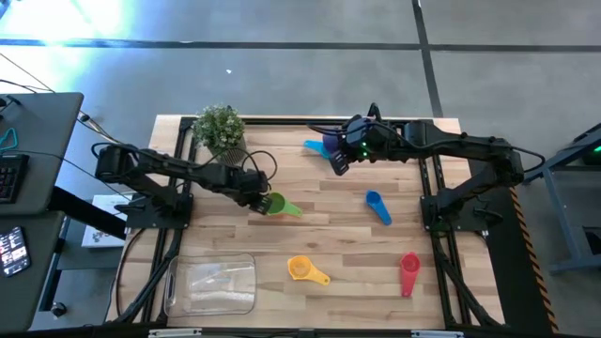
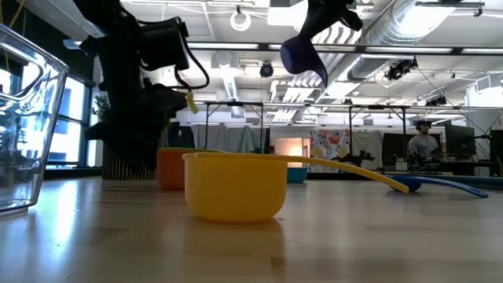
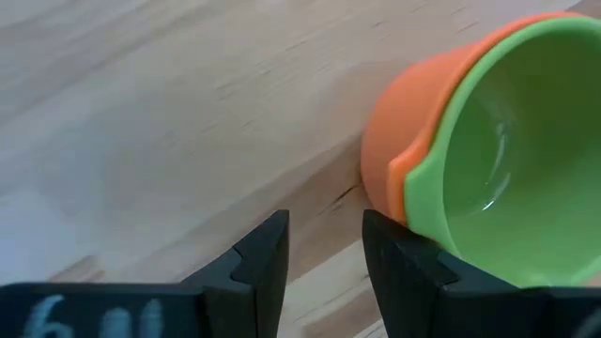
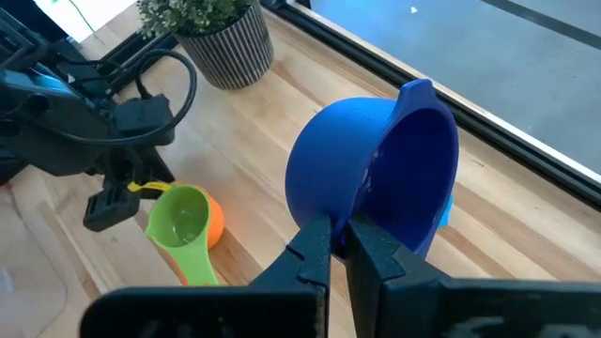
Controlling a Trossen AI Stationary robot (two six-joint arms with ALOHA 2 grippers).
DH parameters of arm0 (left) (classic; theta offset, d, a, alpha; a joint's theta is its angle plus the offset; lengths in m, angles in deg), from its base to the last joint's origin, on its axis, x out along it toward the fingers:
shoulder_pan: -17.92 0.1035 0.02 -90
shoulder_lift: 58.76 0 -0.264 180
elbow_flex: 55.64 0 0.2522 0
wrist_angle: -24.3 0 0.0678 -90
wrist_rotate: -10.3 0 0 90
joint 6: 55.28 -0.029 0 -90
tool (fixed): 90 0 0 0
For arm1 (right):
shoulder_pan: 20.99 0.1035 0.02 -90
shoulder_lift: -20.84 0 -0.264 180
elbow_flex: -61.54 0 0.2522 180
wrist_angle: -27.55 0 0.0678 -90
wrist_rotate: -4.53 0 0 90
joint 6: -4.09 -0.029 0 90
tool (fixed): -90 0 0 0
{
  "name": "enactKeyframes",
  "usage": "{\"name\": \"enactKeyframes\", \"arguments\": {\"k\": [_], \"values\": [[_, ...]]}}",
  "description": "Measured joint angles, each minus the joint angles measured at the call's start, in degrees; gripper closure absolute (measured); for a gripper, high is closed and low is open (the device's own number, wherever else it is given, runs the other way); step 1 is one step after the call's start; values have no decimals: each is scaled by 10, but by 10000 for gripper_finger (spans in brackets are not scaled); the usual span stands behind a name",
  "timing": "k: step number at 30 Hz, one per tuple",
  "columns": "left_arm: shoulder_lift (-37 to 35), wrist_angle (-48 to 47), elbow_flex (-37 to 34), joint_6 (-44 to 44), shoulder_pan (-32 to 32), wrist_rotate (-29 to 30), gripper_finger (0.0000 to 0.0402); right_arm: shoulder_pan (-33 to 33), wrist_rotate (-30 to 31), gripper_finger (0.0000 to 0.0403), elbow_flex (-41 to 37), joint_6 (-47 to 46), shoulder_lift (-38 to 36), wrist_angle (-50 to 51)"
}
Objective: Nest measuring cups in basket
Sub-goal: Stack the dark blue measuring cup on the green measuring cup
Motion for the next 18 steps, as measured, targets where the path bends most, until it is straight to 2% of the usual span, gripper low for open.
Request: {"name": "enactKeyframes", "arguments": {"k": [12, 18], "values": [[29, 110, 1, 20, -12, -23, 273, 0, -9, 403, 0, 14, 0, 0], [22, 116, 8, 1, -15, -42, 273, 0, -15, 403, 0, 14, 0, 0]]}}
